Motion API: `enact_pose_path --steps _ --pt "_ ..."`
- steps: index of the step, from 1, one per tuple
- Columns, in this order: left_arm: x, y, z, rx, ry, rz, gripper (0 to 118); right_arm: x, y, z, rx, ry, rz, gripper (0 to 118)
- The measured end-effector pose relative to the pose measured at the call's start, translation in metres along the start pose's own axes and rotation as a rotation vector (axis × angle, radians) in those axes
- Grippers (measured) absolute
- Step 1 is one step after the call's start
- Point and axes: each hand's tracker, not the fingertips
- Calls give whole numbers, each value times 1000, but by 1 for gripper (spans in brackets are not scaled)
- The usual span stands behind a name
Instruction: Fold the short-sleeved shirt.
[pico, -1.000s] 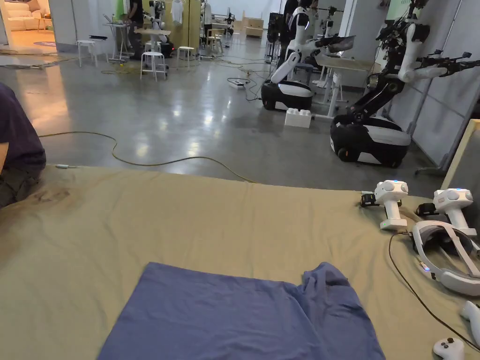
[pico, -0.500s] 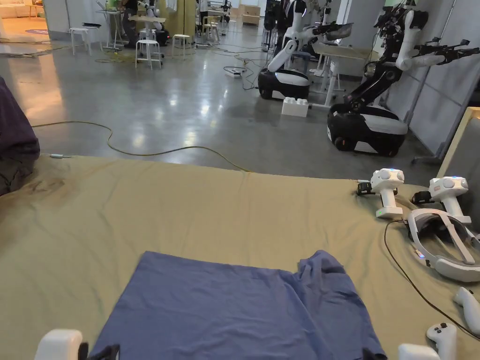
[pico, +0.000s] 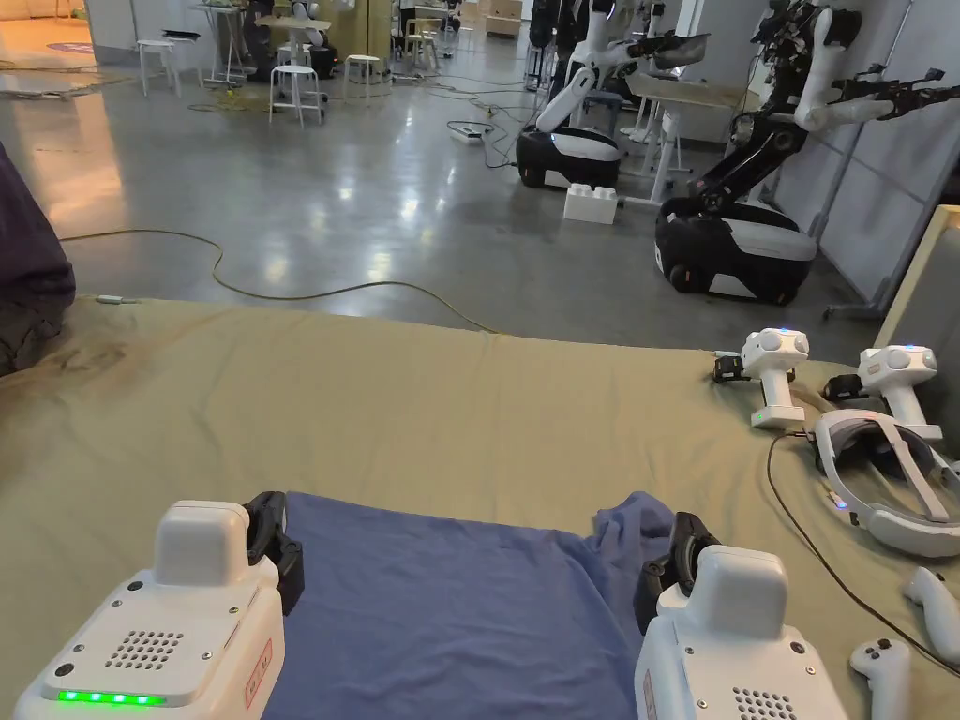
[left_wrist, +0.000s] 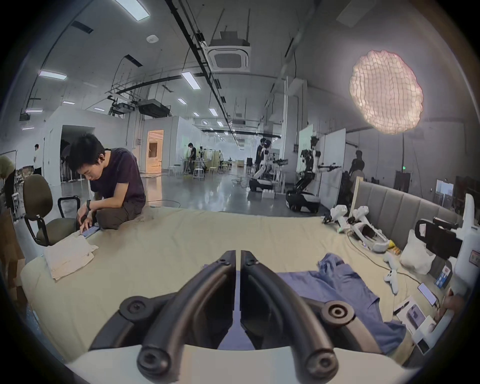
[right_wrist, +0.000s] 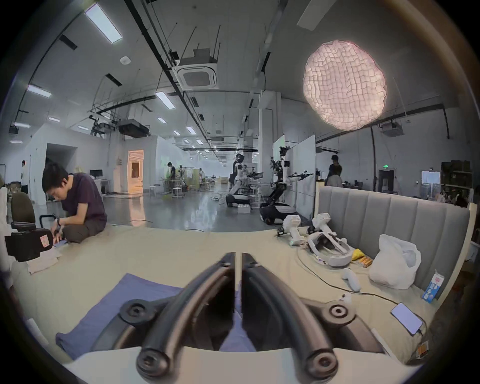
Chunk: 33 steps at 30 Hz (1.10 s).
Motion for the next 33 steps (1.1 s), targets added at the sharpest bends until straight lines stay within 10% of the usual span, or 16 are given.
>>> enact_pose_path --steps 8,23,28,33 --pt "-25 -26 -35 -148 20 -8 0 2 -12 -19 -43 21 60 0" --pt "-112 -52 -316 -659 13 61 0 20 -67 -97 -298 14 63 0" --pt "-123 -57 -398 -785 -50 118 52 27 -82 -117 -347 -9 78 0" --pt "-104 -73 -427 -906 -46 83 60 37 -93 -124 -387 -31 107 0"
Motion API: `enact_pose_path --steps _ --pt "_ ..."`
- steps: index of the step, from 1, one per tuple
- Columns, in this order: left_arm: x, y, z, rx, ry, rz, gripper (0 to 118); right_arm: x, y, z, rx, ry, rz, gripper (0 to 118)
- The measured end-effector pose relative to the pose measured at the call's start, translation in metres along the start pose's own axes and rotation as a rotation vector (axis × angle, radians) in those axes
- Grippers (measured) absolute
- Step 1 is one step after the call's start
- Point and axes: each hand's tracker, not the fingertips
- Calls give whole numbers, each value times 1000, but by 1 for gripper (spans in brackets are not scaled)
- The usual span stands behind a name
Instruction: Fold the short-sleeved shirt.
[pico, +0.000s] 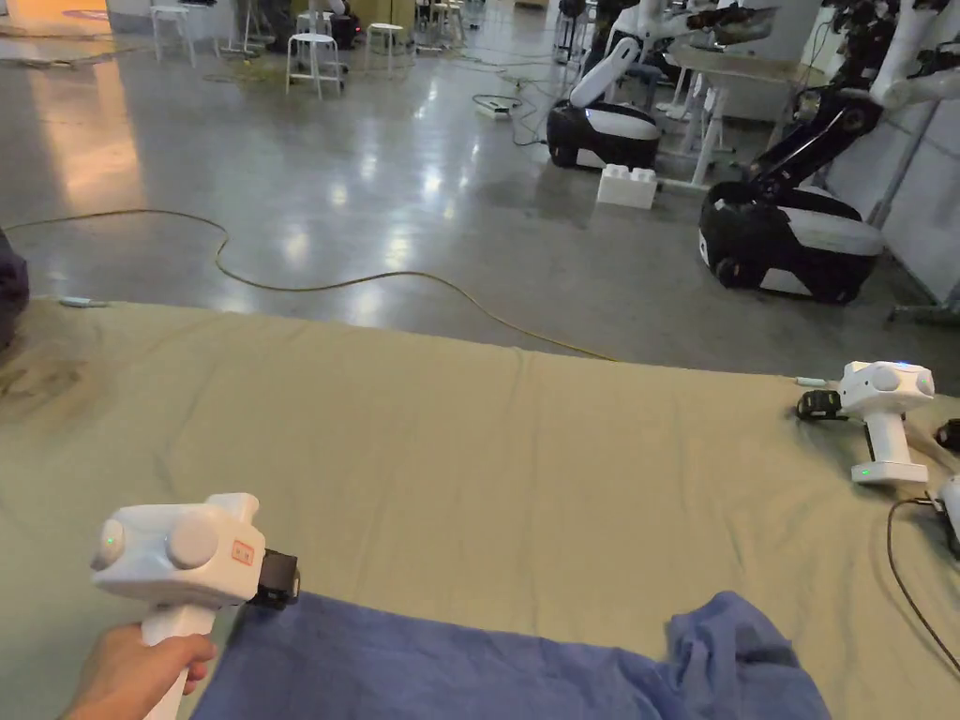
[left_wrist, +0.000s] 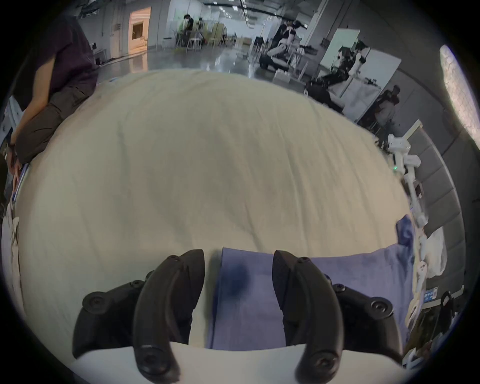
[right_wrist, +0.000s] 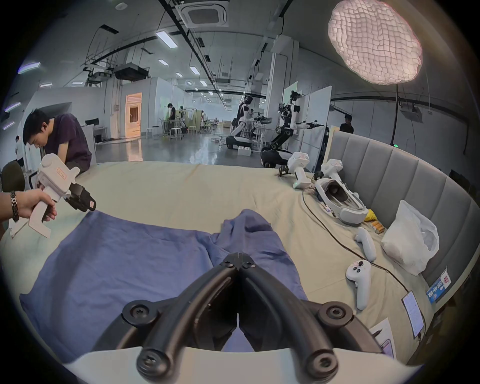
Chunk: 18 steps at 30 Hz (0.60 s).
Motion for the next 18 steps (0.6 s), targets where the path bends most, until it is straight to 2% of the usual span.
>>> enact_pose_path --steps 2,4,7,9,10,11,13,15,16,17,18 --pt "8 -2 -14 -60 75 -59 60 4 -4 -1 -12 -10 3 0" --pt "16 -9 -14 -32 82 -108 60 8 -6 -2 -27 -20 3 0" --pt "33 -10 -9 -37 130 -97 59 13 -10 -2 -40 -32 1 0" --pt "44 -22 7 4 166 -138 47 15 -11 -5 -56 -34 -7 0" --pt "49 -26 9 17 161 -178 35 17 -10 -7 -63 -30 -13 0" --pt "53 -30 11 19 155 -185 18 20 -9 -11 -69 -28 -21 0" --pt "51 -31 19 6 138 -177 7 24 -3 -25 -105 -28 -21 0" --pt "53 -35 30 21 123 -155 6 33 8 -48 -154 -26 -17 3" --pt "47 -32 34 31 112 -129 6 39 14 -63 -183 -29 -18 14" --pt "46 -33 41 50 86 -122 6 46 20 -78 -222 -32 -21 39" --pt "48 -37 50 75 95 -131 6 54 27 -95 -256 -16 -42 55"
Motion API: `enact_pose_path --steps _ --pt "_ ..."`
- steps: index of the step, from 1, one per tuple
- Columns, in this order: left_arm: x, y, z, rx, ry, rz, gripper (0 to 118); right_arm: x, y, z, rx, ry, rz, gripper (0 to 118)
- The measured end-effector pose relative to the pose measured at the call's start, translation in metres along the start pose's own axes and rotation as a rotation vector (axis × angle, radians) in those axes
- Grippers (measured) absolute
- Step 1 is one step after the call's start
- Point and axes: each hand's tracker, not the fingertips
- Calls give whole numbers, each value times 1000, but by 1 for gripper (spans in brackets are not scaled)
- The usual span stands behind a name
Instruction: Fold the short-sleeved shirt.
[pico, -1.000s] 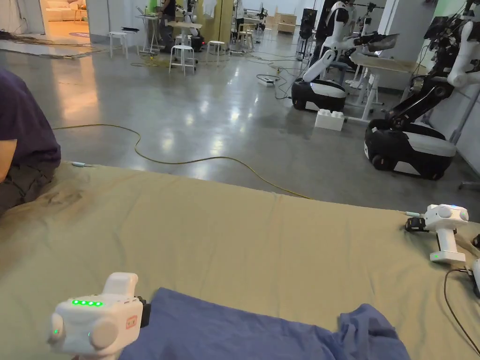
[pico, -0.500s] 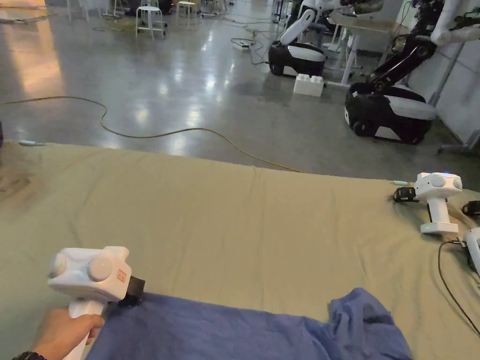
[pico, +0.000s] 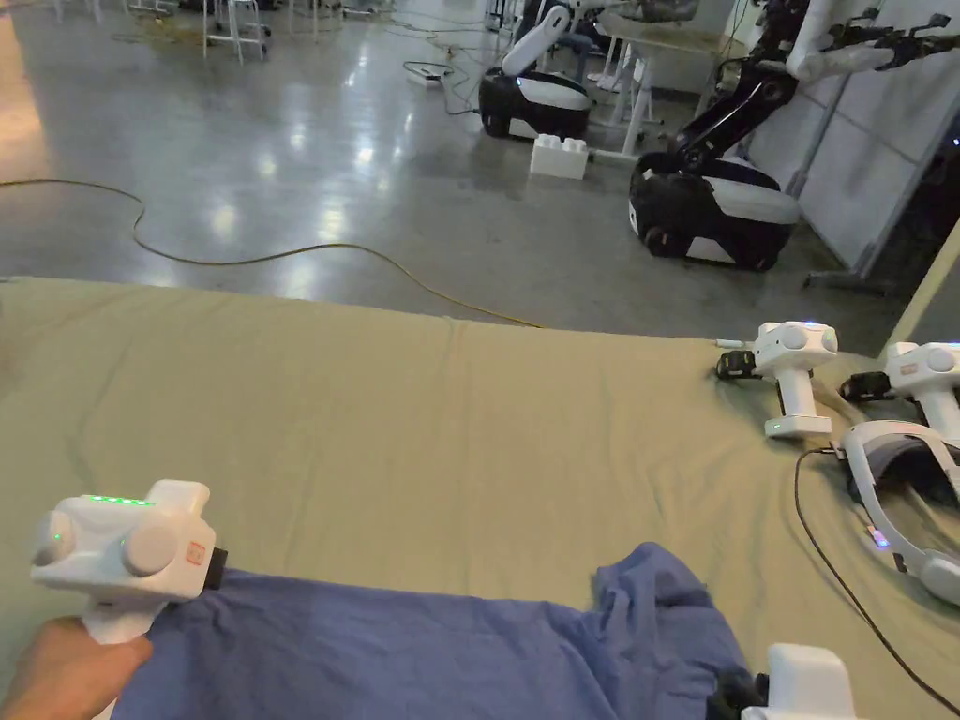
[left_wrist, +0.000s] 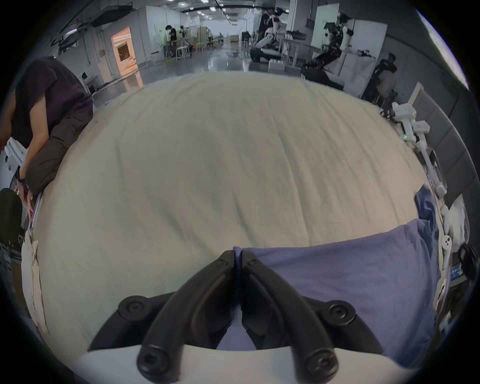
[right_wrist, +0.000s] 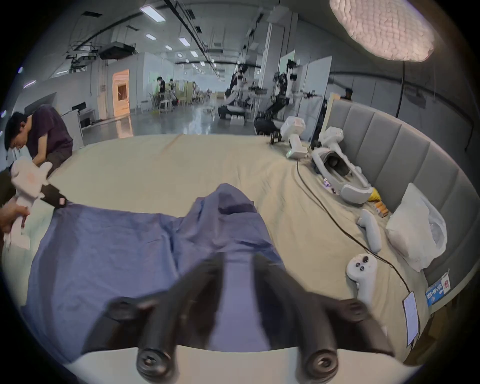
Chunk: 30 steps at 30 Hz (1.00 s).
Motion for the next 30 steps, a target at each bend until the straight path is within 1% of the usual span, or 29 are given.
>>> enact_pose_path --steps 1,2,5,6,8,9,11,13,14,15,16,17,18,19,21,24,25,27,30 --pt "1 -2 10 17 0 -3 6 7 11 -16 -41 14 -13 64" --pt "-7 2 5 33 -20 -1 6 14 22 -31 -78 36 -38 64" --pt "-9 -4 27 67 -32 4 6 27 54 -66 -163 31 -41 64" --pt "-11 -5 28 84 -40 5 6 30 59 -77 -184 16 -27 64" --pt "-14 -8 35 101 -41 -1 6 41 68 -113 -241 27 -12 64" --pt "-14 -10 39 109 -37 -3 6 45 69 -125 -274 29 -14 64" --pt "-16 -15 40 119 -41 -6 6 46 66 -138 -405 19 -21 64" --pt "-22 -16 40 116 -42 2 6 50 58 -149 -476 40 -34 64" --pt "-21 -20 40 120 -42 9 6 51 54 -152 -518 49 -31 61" --pt "-23 -20 39 117 -42 8 6 49 49 -155 -512 52 -48 54" --pt "-25 -20 38 114 -39 4 6 48 46 -151 -484 56 -60 43" --pt "-26 -20 37 109 -32 1 6 44 45 -146 -442 35 -39 29" --pt "-25 -23 38 106 -30 -2 6 42 44 -146 -426 32 -15 10" --pt "-26 -23 38 106 -30 -6 6 36 42 -144 -429 37 6 1" --pt "-29 -23 40 107 -28 -5 6 37 40 -137 -404 30 14 1" --pt "-30 -25 54 131 -30 7 6 42 44 -113 -293 26 -45 0" --pt "-33 -24 59 144 -31 14 6 44 48 -101 -250 20 -51 0" --pt "-34 -25 75 165 -30 17 6 49 56 -88 -199 31 -39 0" --pt "-38 -25 105 205 -36 20 6 52 73 -46 -110 48 -13 0"
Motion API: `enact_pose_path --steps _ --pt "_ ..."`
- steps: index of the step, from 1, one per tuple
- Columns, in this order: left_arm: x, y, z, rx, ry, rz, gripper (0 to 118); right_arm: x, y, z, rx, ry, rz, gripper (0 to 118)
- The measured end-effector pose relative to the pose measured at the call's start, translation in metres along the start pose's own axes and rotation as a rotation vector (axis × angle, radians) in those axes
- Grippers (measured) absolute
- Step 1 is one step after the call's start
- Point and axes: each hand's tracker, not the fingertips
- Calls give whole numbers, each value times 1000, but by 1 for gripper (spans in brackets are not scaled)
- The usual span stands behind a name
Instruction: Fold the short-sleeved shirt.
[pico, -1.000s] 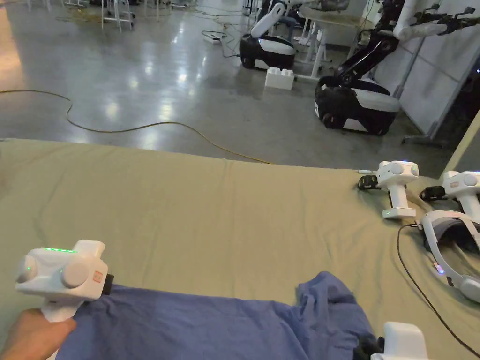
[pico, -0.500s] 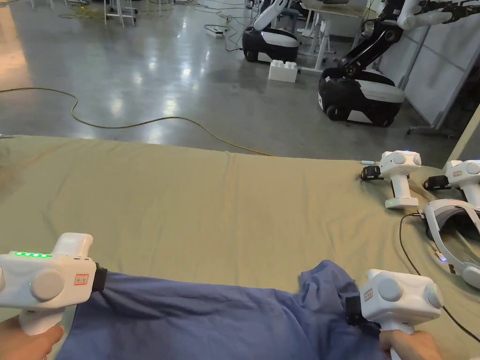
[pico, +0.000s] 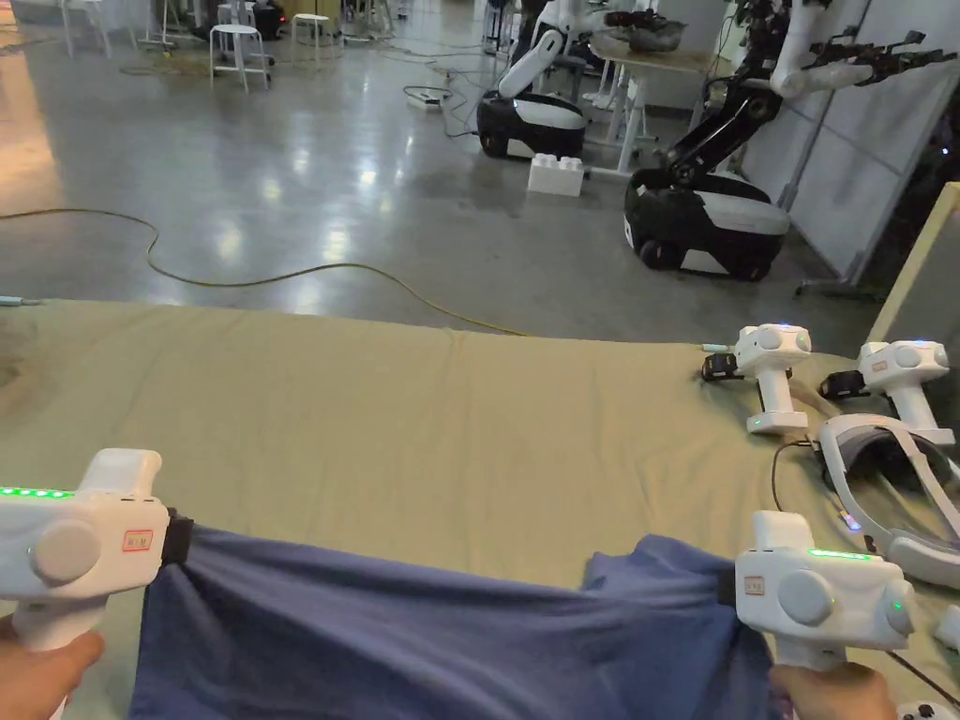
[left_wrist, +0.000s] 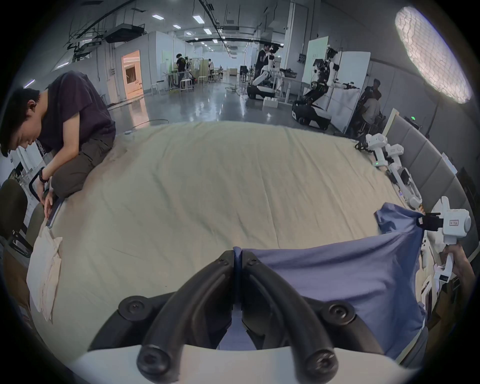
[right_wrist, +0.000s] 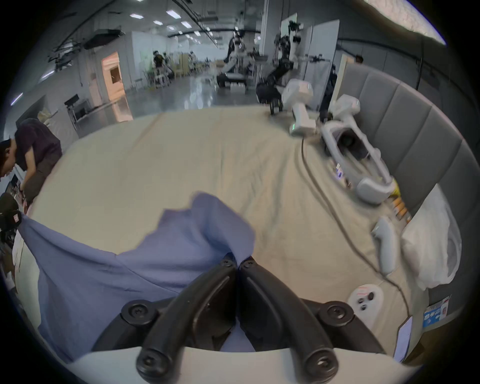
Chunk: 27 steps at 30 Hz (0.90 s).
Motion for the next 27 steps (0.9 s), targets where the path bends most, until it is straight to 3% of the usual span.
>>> enact_pose_path --steps 12,18,27 --pt "-8 34 171 275 9 -9 6 3 53 212 407 23 74 0" --pt "-10 65 239 384 37 -14 6 -7 80 307 581 49 44 0" --pt "-26 139 297 499 29 8 6 -2 162 351 705 55 33 0"
